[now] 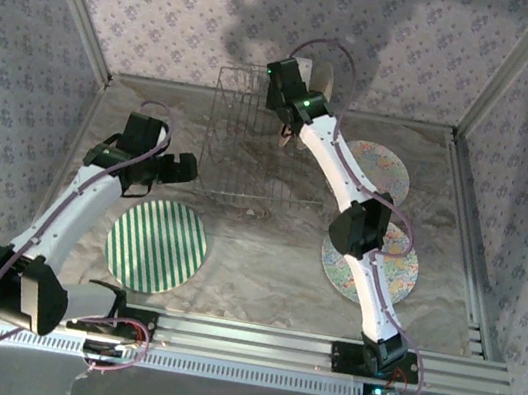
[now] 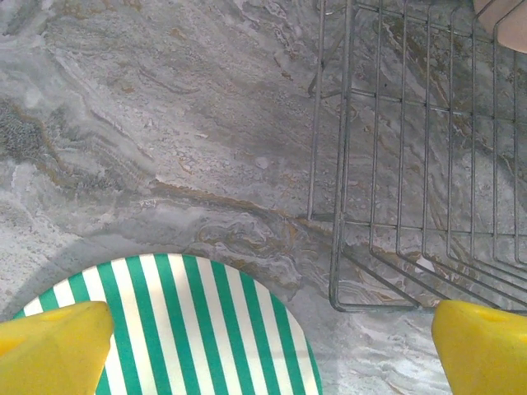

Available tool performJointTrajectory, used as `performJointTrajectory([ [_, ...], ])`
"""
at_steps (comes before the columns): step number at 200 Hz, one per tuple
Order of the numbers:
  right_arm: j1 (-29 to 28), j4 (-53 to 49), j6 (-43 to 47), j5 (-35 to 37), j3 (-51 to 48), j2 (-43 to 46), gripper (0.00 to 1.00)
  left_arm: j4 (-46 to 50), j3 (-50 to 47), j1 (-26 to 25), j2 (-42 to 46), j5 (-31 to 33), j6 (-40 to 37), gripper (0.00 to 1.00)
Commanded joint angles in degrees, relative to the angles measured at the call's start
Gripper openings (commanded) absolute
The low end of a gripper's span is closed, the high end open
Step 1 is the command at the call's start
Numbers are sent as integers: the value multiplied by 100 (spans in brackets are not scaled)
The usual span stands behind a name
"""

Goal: Load the plates into the dish rack

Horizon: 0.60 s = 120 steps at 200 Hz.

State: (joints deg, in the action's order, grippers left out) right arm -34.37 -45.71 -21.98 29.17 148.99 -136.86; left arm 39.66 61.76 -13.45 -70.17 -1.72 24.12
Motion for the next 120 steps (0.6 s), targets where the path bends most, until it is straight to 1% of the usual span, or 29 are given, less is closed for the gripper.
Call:
performJointTrajectory([
  [1, -52, -44, 80, 90, -180, 627, 76, 255, -32, 25, 210, -33, 110, 99],
  [23, -80, 164, 156, 115, -498, 975, 80, 323, -85, 35, 343, -13, 135, 99],
  [47, -127, 130, 244, 146, -617, 1279, 85, 353, -168, 58, 477, 11, 172, 99],
  [57, -138, 145, 259, 163, -741, 1433, 95, 390, -177, 78, 508, 17, 202, 99],
  [65, -136, 159, 239, 130, -858, 1557, 100, 436, -186, 88, 513, 34, 241, 99],
  [94, -165, 140, 215, -181, -1311, 2054, 100, 678, -243, 139, 600, 163, 603, 99],
  [120, -192, 323, 284, -788, -2076, 2704, 100, 1467, -65, 298, 692, 183, 1115, 99],
])
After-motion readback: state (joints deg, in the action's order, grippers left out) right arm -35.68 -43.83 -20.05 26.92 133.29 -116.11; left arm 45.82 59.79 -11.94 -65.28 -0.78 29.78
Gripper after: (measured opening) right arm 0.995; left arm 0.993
